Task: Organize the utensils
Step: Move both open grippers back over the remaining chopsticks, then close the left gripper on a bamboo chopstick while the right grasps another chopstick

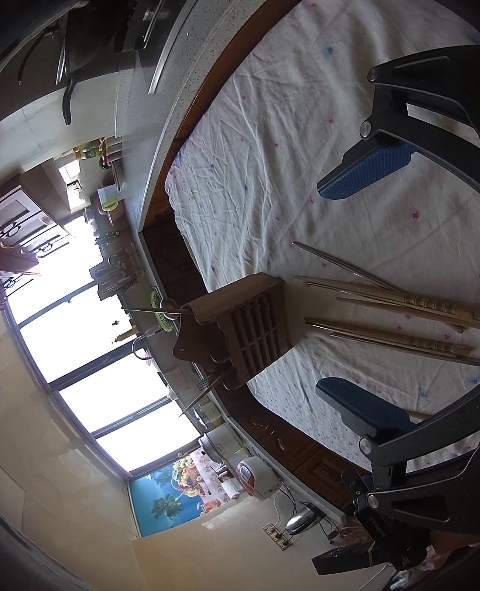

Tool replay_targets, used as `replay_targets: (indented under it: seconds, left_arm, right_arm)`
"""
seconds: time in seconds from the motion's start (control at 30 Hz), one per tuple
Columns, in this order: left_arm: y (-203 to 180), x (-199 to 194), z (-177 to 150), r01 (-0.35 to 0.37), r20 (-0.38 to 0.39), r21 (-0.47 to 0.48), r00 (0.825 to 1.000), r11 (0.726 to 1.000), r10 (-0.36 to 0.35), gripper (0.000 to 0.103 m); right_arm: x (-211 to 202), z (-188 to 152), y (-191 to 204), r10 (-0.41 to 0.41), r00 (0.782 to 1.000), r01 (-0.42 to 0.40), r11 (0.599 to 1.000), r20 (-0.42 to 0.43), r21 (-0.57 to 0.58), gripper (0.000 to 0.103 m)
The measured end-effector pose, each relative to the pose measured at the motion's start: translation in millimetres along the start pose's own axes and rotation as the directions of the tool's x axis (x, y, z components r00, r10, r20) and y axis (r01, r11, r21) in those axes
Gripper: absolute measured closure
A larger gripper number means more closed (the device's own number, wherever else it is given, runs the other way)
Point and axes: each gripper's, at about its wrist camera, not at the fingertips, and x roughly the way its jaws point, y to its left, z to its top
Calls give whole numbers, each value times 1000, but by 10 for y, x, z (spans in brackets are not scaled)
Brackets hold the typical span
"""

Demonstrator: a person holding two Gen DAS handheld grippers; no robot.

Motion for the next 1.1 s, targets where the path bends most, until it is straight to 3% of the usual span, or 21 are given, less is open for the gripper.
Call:
replay_targets:
  seconds: [0.2, 0.43, 0.77, 0.83, 1.1]
  left_arm:
    - [-40, 92, -59, -14, -49, 24, 999, 1000, 16, 14]
    - [-77, 283, -67, -12, -99, 53, 995, 999, 18, 19]
    - [-198, 617, -99, 3, -217, 107, 976, 994, 20, 52]
    - [-211, 677, -99, 5, -235, 113, 972, 994, 22, 54]
    - [-232, 898, -105, -1, -288, 128, 957, 992, 38, 67]
  right_arm:
    - [77, -34, 63, -8, 999, 7, 999, -32, -36, 11]
    - [264, -100, 202, -10, 994, 0, 996, -108, -90, 41]
    - [606, -170, 348, -20, 978, -13, 988, -210, -155, 68]
    - [698, -199, 366, -30, 972, -11, 985, -235, -170, 74]
    - [999, -260, 405, -66, 950, 0, 977, -304, -212, 79]
